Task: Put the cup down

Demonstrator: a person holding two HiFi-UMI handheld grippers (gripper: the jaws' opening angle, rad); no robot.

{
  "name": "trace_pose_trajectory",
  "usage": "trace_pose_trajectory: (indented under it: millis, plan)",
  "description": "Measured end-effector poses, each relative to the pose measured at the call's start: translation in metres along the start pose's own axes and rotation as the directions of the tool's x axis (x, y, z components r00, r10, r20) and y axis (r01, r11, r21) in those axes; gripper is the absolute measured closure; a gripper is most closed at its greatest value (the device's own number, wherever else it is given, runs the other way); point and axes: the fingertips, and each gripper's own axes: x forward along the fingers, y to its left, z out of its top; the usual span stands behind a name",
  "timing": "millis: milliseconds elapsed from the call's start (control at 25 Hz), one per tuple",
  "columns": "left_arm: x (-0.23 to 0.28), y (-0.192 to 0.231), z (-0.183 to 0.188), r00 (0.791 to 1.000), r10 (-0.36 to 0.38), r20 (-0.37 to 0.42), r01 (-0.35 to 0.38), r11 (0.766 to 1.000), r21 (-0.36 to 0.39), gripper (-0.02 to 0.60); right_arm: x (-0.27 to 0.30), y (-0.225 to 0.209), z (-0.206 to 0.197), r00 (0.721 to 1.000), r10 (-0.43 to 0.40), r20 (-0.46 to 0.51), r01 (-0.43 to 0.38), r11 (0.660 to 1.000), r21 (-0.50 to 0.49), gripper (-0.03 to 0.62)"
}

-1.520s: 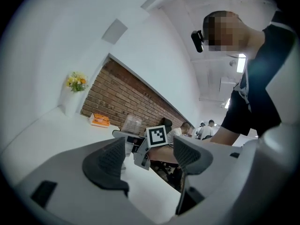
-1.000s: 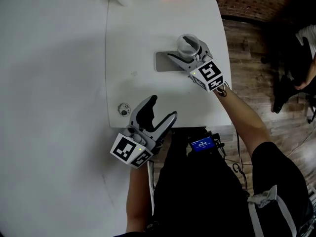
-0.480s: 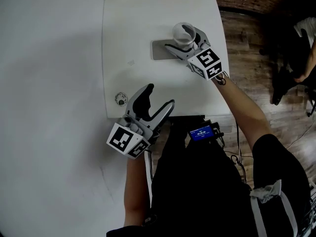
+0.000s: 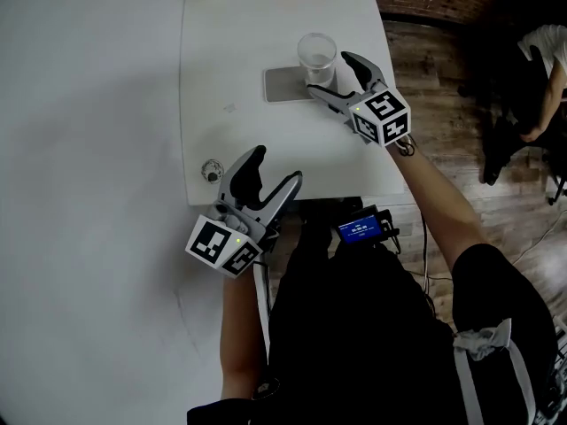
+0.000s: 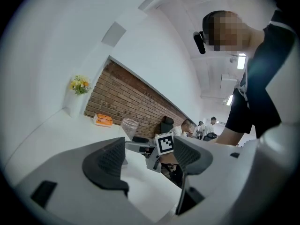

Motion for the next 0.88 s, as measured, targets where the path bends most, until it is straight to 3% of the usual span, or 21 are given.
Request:
trace_pose_trajectory:
  millis: [360, 600, 880]
  plan:
    - [-0.002, -0.005, -0.019, 0.998, -0.06, 0.027, 0.059, 0.998, 0.026, 0.253, -0.067, 0.012, -0.007, 0.998, -0.05, 0.023, 0.047, 0.992, 0.119, 0.155]
    - [-0.002, -0.01, -0.025, 0.995, -0.091, 0.043, 0.09, 0.995, 0.038, 0.253, -0.104, 0.045, 0.018, 0.991, 0.043, 0.126, -0.078, 0.954, 0.289, 0.157]
    - [-0.001, -0.03, -0.023, 0.993, -0.111, 0.037, 0.108, 0.992, 0.062, 0.253, -0.16, 0.07, 0.05, 0.974, 0.077, 0.215, -0.141, 0.942, 0.303, 0.224]
